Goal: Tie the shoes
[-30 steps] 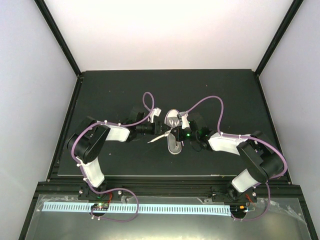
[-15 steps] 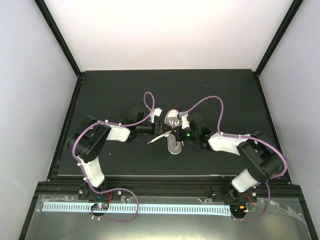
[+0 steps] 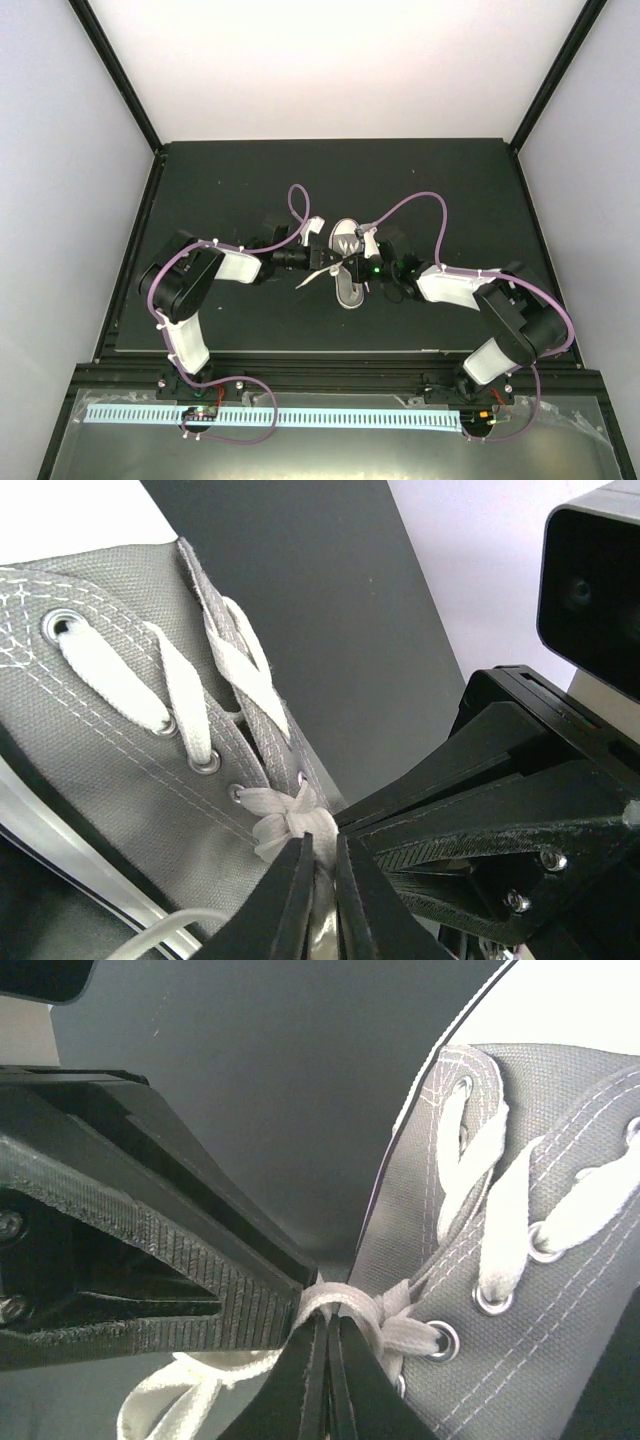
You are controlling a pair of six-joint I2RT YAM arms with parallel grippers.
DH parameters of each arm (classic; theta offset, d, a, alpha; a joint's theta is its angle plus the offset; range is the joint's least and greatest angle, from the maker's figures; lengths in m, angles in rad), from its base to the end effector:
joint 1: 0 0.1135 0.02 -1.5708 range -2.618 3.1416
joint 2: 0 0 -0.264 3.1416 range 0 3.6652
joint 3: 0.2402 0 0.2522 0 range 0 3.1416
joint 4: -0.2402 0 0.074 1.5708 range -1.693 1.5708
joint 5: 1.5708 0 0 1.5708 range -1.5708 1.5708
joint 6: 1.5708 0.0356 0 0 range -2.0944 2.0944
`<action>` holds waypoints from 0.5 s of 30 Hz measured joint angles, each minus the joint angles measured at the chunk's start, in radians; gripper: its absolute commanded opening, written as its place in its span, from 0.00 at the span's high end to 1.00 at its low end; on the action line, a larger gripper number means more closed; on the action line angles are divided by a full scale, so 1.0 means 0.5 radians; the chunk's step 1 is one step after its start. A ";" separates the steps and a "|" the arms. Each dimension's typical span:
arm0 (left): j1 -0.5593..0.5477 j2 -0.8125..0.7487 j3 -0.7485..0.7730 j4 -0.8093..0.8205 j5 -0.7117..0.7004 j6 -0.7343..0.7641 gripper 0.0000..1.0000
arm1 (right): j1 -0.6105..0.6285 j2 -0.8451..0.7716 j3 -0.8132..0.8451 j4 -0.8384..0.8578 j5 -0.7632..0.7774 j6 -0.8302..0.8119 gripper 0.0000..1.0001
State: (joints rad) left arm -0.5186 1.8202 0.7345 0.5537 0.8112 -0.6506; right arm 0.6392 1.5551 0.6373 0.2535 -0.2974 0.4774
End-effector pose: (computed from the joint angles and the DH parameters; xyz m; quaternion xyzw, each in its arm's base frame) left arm 0.2802 -0.1896 0.1306 0.1428 0.8089 -0.5374 0.1913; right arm 0.2325 0.1858 0.1528 -0.1365 0.8810 0.3424 0.2967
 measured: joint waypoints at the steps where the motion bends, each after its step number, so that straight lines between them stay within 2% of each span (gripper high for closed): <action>1: 0.000 0.002 0.000 0.002 0.001 -0.005 0.97 | 0.000 0.000 -0.001 -0.001 0.000 -0.001 0.98; 12: 0.001 0.002 0.000 0.017 -0.012 -0.024 0.99 | 0.000 -0.047 -0.014 -0.014 0.027 -0.001 0.98; 15: 0.001 0.000 -0.004 0.036 -0.023 -0.032 0.99 | 0.000 -0.065 -0.016 -0.015 0.044 -0.002 0.89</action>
State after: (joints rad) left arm -0.5182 1.8202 0.7326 0.5716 0.7998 -0.6666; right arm 0.6392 1.5227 0.6292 0.2459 -0.2752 0.4767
